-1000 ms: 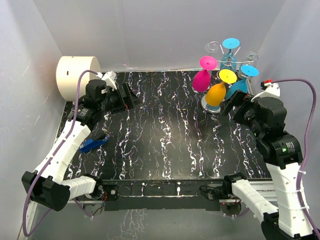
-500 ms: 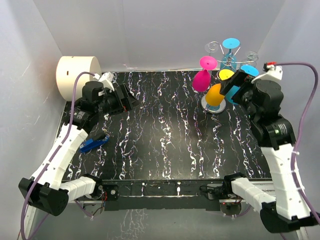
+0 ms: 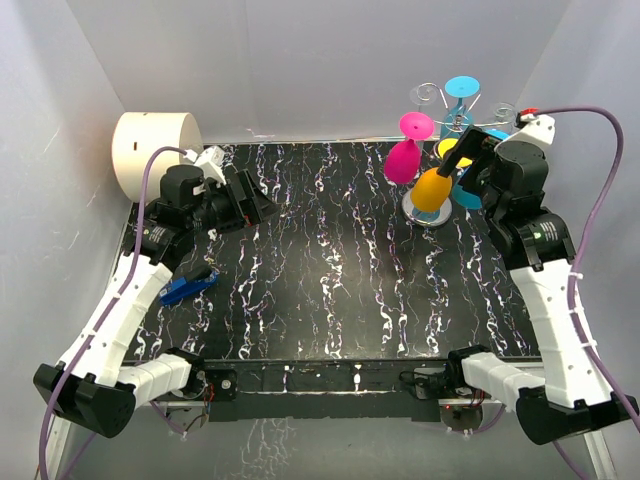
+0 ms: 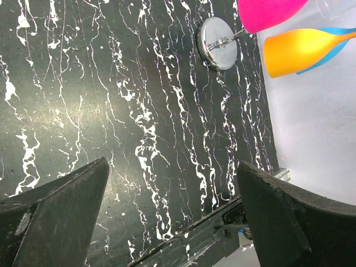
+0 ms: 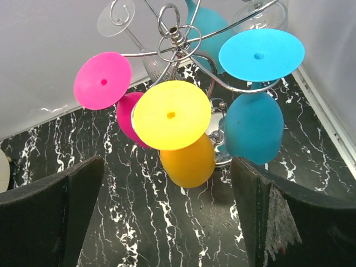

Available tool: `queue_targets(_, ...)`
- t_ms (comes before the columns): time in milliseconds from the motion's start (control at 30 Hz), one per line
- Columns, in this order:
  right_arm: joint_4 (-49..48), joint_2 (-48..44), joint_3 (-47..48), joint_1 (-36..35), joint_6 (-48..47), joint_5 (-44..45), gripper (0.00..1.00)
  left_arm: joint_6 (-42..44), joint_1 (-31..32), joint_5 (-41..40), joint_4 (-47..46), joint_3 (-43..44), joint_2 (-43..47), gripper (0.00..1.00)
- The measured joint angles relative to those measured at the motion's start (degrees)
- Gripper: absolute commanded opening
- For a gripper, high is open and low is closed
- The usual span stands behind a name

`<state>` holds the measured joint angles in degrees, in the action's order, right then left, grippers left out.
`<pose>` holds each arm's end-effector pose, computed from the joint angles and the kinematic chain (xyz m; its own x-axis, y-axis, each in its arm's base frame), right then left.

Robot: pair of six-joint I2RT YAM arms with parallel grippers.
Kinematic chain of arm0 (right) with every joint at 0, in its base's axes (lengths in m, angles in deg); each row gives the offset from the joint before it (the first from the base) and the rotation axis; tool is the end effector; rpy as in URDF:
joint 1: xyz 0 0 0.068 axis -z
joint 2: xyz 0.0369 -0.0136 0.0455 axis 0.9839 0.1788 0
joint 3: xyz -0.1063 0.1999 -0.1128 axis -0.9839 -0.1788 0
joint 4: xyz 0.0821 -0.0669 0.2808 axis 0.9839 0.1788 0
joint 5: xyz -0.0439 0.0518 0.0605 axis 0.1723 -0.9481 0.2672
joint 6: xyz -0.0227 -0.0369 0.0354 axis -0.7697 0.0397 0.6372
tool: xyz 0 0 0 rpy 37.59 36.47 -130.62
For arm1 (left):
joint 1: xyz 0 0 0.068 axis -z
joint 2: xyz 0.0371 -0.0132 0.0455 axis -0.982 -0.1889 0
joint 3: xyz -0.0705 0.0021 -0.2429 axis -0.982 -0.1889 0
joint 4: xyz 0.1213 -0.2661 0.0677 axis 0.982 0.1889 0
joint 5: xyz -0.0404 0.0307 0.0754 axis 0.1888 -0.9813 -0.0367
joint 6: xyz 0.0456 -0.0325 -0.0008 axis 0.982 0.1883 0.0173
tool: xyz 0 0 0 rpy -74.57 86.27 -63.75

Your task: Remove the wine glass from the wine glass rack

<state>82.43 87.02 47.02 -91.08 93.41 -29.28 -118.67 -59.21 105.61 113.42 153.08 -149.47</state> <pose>0.2416 0.0355 0.4542 -0.2156 0.3275 -0.9199 0.2245 0.9335 0.2796 0.2710 -0.1098 0.3746 -0.6145 -0.3529 -0.7056 0.2770 0.7410 -0.6118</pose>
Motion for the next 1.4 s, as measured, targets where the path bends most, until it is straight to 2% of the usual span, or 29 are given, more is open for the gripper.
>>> queue_targets(200,-1.79,2.93,0.07,2.56,4.61,-2.64,0.96,-0.17,0.00,0.33,0.44,0.00,0.26,0.99)
queue_targets(300,-2.47,3.30,0.07,5.38,8.07,-4.68,0.92,-0.17,0.00,0.37,0.68,0.00,0.96,0.99)
queue_targets(367,-3.85,3.17,0.02,9.60,10.82,-8.09,0.89,-0.17,0.00,0.39,0.98,0.00,1.57,0.99)
queue_targets(467,-6.58,2.80,-1.36,17.38,15.17,-13.18,0.89,-0.20,0.00,0.46,1.40,0.00,2.40,0.99)
queue_targets(533,-8.20,2.75,-2.95,20.09,17.44,-15.87,0.88,-0.31,0.00,0.55,1.42,-0.02,2.78,0.99)
queue_targets(833,-14.27,2.25,-10.51,21.42,25.62,-25.00,0.81,-0.98,0.00,1.66,1.38,-0.85,3.48,0.99)
queue_targets(967,-17.22,1.11,-13.22,21.64,28.22,-26.40,0.69,-1.05,0.00,1.88,1.38,-0.85,3.45,0.99)
queue_targets(1133,-20.79,0.90,-15.39,21.66,31.39,-28.00,0.63,-1.22,0.00,1.99,1.38,-0.85,3.45,0.99)
queue_targets(1267,-22.10,0.96,-16.04,21.66,33.18,-28.26,0.53,-1.31,0.00,2.01,1.36,-0.85,3.43,0.99)
queue_targets(1400,-24.35,0.96,-17.38,21.66,34.97,-28.30,0.51,-1.51,0.00,2.10,1.33,-0.85,3.17,0.99)
